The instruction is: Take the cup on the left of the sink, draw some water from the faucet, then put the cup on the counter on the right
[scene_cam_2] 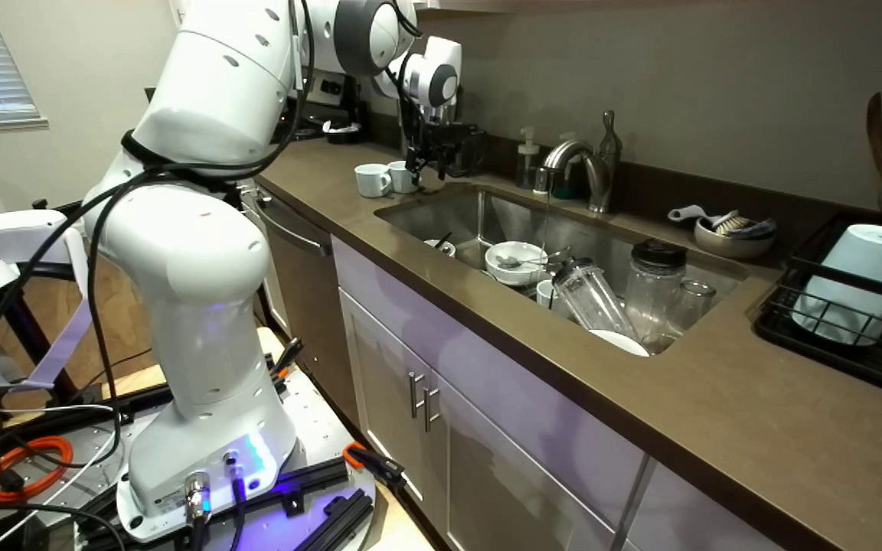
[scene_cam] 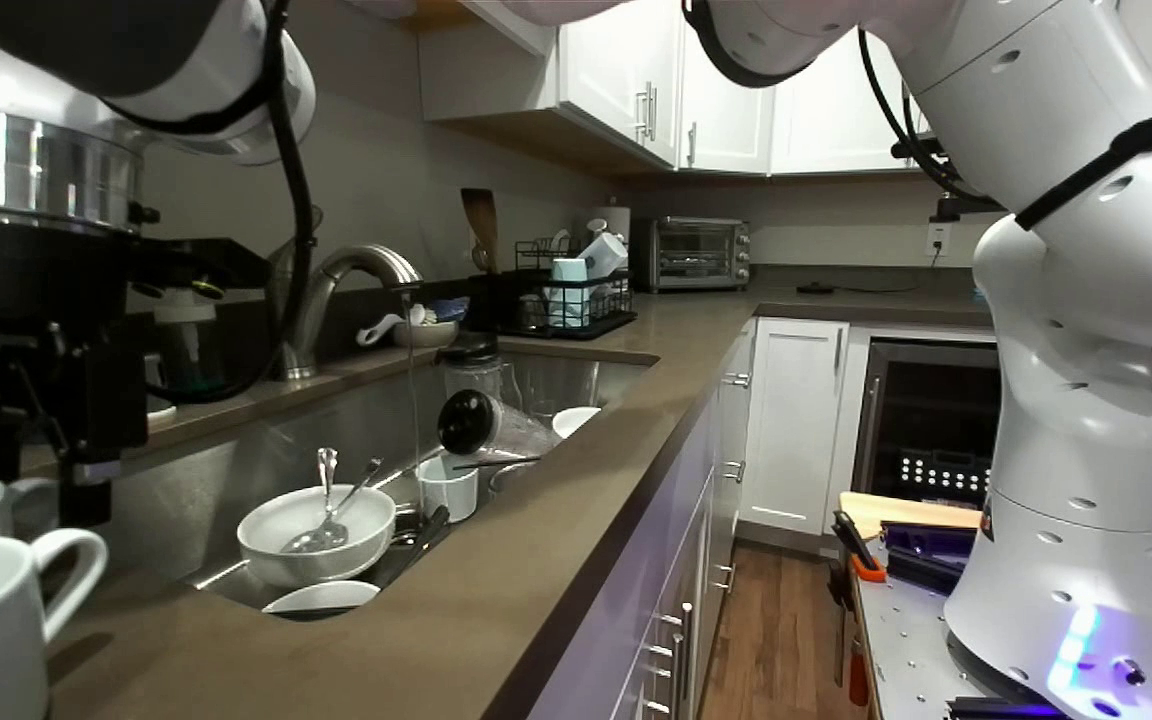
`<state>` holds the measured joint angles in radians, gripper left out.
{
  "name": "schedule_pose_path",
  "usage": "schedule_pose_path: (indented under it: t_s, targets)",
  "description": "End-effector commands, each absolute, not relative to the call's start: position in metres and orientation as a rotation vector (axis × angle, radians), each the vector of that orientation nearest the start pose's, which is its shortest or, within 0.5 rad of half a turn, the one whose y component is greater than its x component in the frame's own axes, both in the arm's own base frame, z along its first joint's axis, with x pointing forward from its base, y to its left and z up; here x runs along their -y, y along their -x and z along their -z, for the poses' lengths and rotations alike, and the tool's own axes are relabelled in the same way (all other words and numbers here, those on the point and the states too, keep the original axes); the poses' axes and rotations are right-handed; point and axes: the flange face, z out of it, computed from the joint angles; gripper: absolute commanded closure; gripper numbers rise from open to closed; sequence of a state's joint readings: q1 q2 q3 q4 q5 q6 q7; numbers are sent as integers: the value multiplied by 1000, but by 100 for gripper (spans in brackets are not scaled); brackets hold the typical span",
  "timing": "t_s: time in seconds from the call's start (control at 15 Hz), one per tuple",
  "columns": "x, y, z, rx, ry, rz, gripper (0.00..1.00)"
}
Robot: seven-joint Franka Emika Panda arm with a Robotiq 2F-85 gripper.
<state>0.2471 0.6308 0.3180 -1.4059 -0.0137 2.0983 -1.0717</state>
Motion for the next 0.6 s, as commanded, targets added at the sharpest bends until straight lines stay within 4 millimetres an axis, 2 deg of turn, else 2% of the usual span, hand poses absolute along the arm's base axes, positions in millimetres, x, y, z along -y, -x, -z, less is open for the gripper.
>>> schedule_pose_path:
  t_s: [0.0, 0.33, 0.4, 0.53]
  targets:
    - [-353, -638, -359, -2334, -2305, -205, 0]
    - [-355, -632, -364, -2320, -2269, -164, 0]
    - [-355, -638, -362, -2338, -2296, -196, 0]
    - [-356, -638, -361, -2339, -2290, -192, 0]
